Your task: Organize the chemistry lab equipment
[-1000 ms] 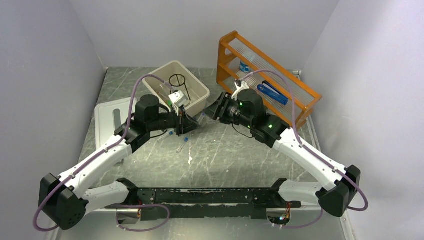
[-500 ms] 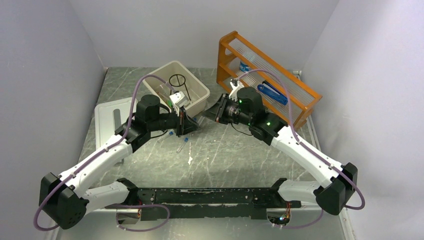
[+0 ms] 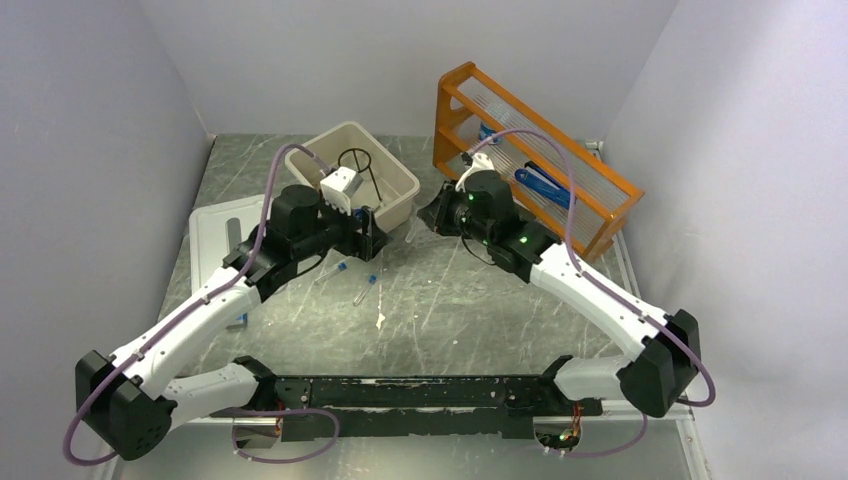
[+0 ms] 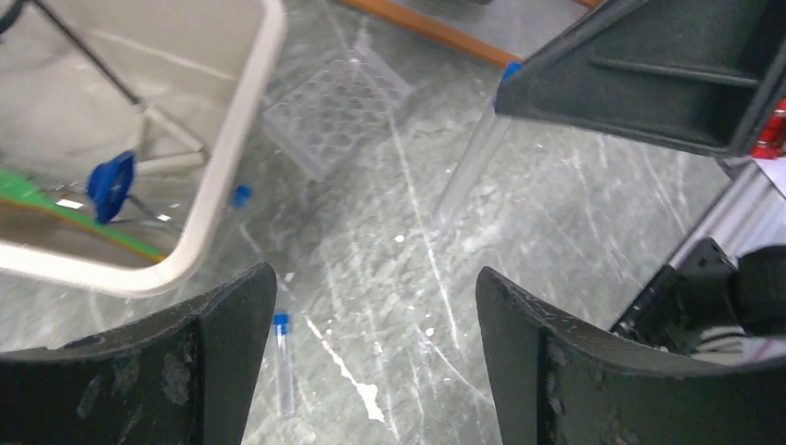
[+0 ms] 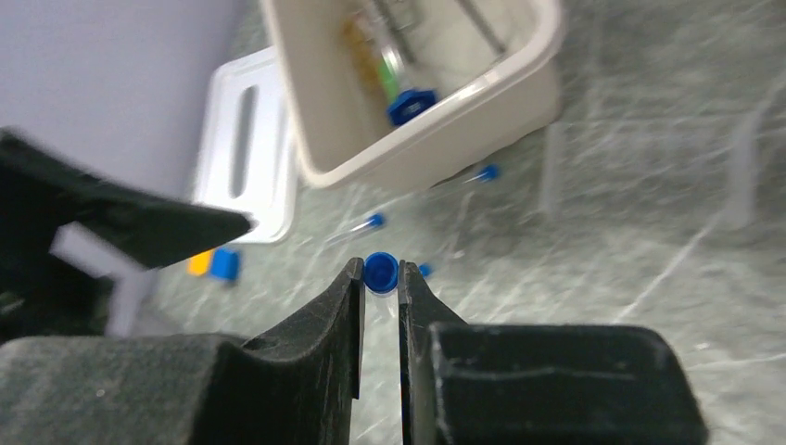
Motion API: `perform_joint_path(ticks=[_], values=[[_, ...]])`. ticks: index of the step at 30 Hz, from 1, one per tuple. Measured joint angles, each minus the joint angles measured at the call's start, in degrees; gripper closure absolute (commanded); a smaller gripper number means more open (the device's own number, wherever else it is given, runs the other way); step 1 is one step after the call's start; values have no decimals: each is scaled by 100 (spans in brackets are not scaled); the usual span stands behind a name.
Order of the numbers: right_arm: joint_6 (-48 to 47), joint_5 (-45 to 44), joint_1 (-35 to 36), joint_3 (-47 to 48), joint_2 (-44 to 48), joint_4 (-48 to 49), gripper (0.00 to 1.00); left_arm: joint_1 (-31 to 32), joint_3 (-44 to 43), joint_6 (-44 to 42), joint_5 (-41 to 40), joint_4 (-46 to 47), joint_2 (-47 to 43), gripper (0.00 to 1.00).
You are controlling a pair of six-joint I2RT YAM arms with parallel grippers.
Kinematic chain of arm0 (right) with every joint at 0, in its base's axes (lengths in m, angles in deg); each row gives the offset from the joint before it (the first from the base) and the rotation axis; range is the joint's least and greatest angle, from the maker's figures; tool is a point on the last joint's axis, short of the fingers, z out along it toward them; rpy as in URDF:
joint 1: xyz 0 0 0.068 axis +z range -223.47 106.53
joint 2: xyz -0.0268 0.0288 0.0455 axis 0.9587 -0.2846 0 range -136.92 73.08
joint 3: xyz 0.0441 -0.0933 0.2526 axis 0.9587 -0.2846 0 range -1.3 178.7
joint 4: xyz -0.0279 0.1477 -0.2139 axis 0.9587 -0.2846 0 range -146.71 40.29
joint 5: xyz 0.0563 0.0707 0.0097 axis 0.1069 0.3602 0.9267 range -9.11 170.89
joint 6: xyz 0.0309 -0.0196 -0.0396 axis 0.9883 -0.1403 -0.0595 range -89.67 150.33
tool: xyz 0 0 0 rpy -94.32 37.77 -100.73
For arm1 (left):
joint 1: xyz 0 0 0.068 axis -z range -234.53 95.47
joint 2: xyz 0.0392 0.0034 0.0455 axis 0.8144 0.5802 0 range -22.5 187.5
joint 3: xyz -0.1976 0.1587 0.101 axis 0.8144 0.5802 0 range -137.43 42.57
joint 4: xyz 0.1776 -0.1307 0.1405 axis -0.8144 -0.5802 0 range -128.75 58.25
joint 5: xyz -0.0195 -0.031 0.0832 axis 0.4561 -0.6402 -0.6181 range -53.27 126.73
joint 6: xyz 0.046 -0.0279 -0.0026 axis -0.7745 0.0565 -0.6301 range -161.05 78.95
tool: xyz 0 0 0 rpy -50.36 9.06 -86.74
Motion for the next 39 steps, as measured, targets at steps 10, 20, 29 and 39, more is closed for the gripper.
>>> perform_joint_path(ticks=[10,20,29,39], values=[[-1373,-1928,-2,-654,-929,1338,88,-2,-105,273,-1014,-332,-341,21],[-2280,-2363,2,-846,-1945,2929,88,-2,-221,269,-2131,-431,-1029,23],[-2337,-2173,20,-894,-2382,3239,89,-2,-249,264,-2579,-350,-1615,23],[-2350,-1993,52,-1300,-2382,3556,90,-2,-249,302,-2594,-378,-1410,24]])
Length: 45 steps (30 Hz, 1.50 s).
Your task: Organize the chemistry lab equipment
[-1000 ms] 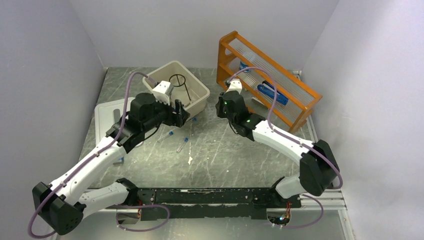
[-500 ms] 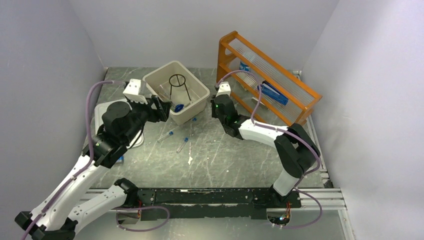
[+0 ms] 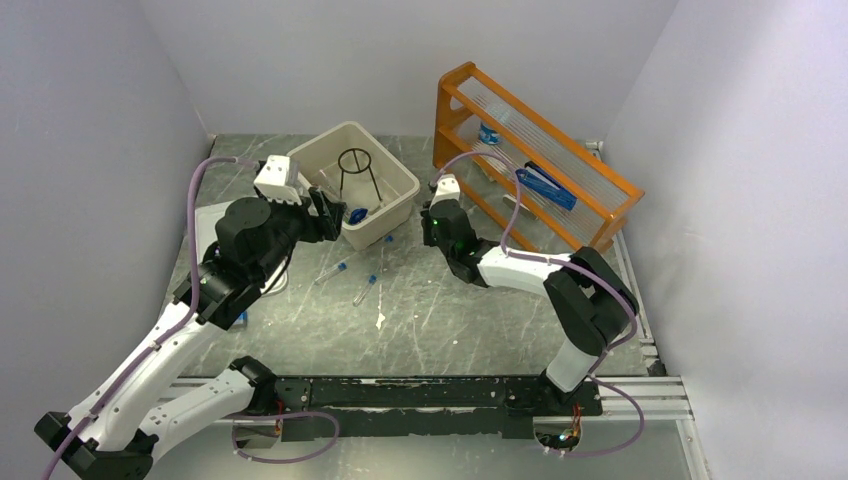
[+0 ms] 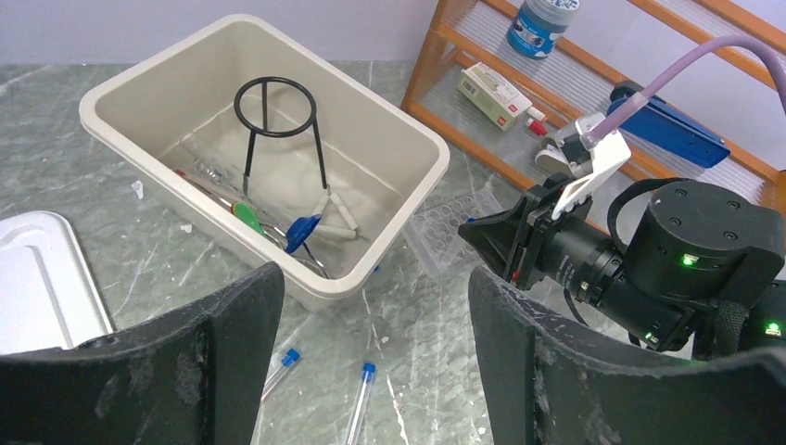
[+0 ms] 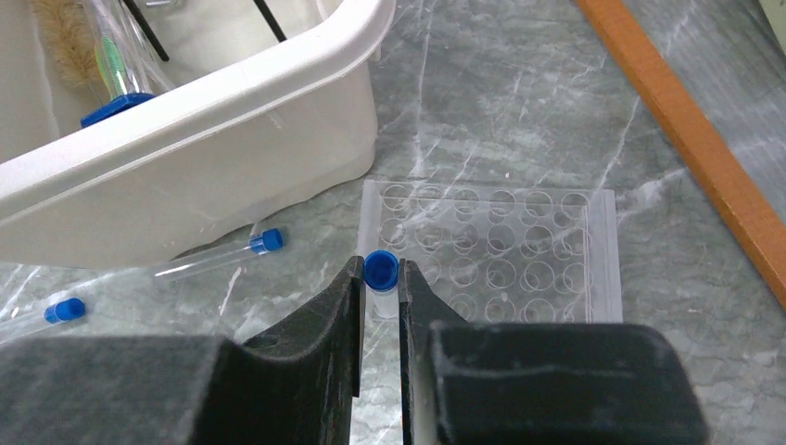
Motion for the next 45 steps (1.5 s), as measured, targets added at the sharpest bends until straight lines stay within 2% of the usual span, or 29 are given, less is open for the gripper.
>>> perform_joint_path(ticks=[11,28,31,34,37,45], values=[[-256,24,79,-256,-39,402,88,0,2,76,0,-2,9,24],[-691,52,267,-1021,-39,1569,82,0,50,164,0,-24,7,24],[-745,20,308,-1082,-39,1674,75,-2,52,166,0,-28,-7,24],[-734,2,334,-1091,-39,1692,59,0,61,184,0,-31,-13,24],[-645,0,343,-1110,-37,1661,50,0,74,214,2,-50,-11,23],[-201,-13,343,-986,568,946,38,0,188,400,9,-96,31,19]])
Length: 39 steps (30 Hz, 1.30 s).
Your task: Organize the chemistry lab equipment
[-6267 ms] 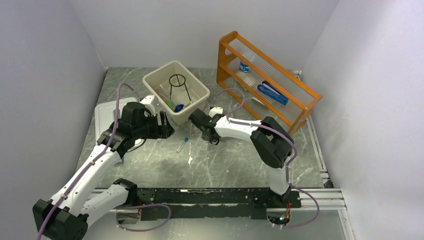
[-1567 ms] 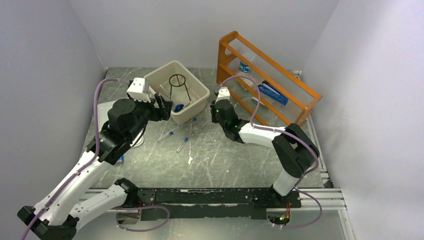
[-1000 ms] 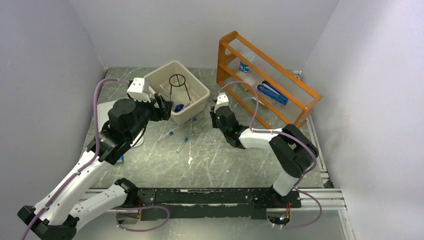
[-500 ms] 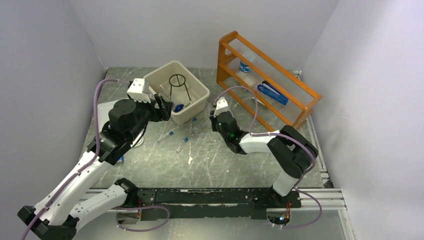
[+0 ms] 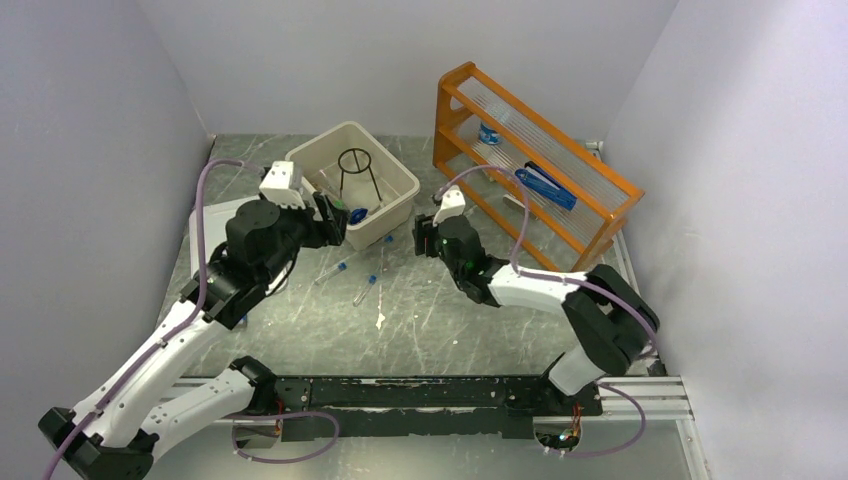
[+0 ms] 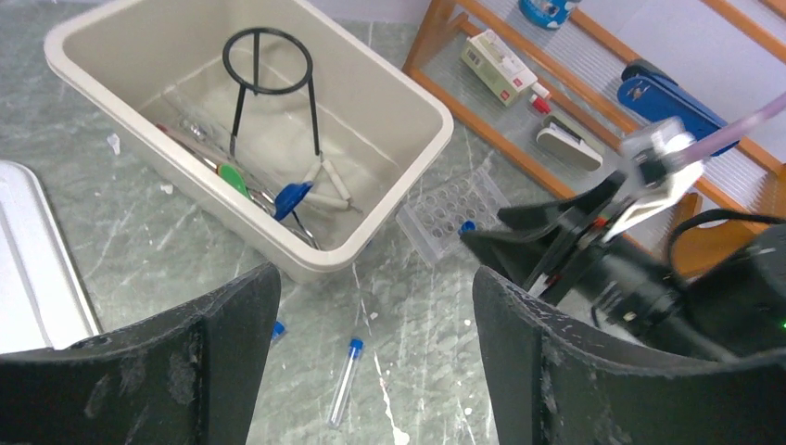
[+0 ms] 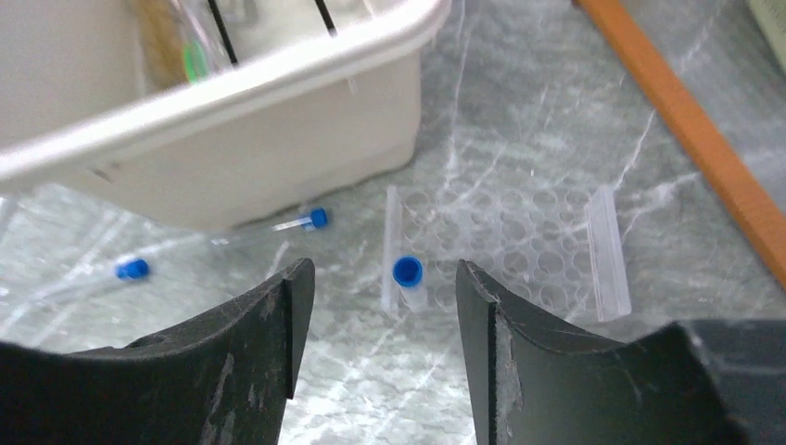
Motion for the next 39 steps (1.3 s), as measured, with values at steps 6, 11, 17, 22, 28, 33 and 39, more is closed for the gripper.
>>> perform_joint_path(ticks=[6,11,17,22,28,33,39], values=[[437,11,0,472,684,-813,38,0,326,420,103,-107,168,15],[1056,129,0,693,1121,-1637,39,-2,645,684,472,-271,745,27],[1858,372,0,466,1703,-2317,40,4,737,796,890,-398,1773,40],[2406,560,0,-2,2162,-2570,41,74,739,815,1054,-490,2677,45],[2745,846,0,-299,2291,-2686,41,358,608,791,966,-544,3670,44],[2833,1034,0,-337,2304,-2702,42,450,420,787,868,-522,3880,50],[2852,1078,0,-413,2341,-2706,42,511,382,791,717,-470,3958,54]])
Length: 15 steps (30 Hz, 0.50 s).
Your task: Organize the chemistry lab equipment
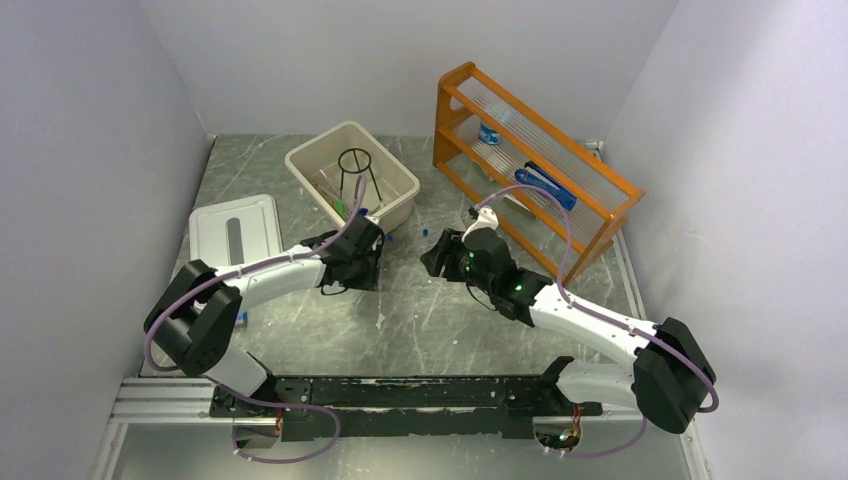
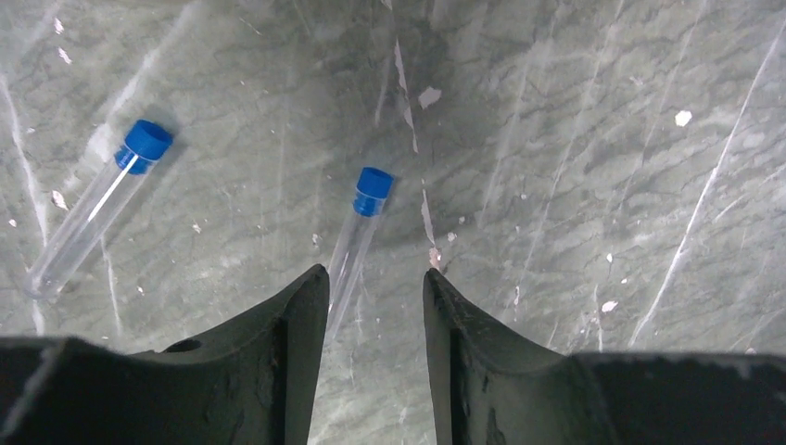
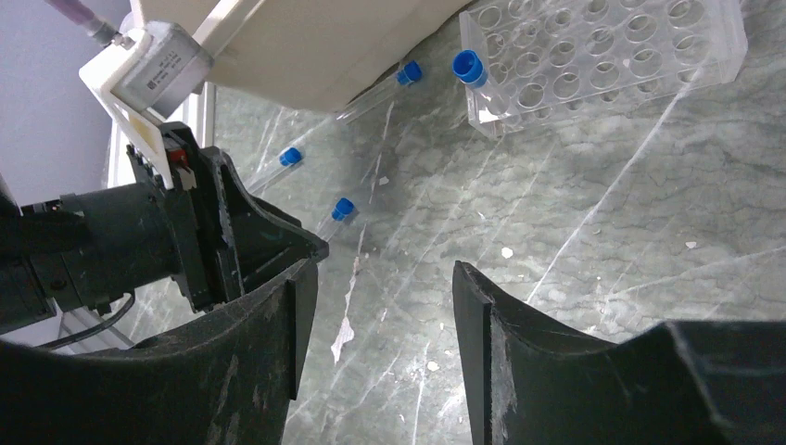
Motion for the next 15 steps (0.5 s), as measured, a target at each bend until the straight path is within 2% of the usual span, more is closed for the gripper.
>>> perform_joint_path(ticks=[9,15], values=[[20,66,0,-4,15,2,42,518,334,-37,-273,-17,-297,49],[57,103,0,-9,15,2,43,592,437,-153,-627,-7,-299,45]])
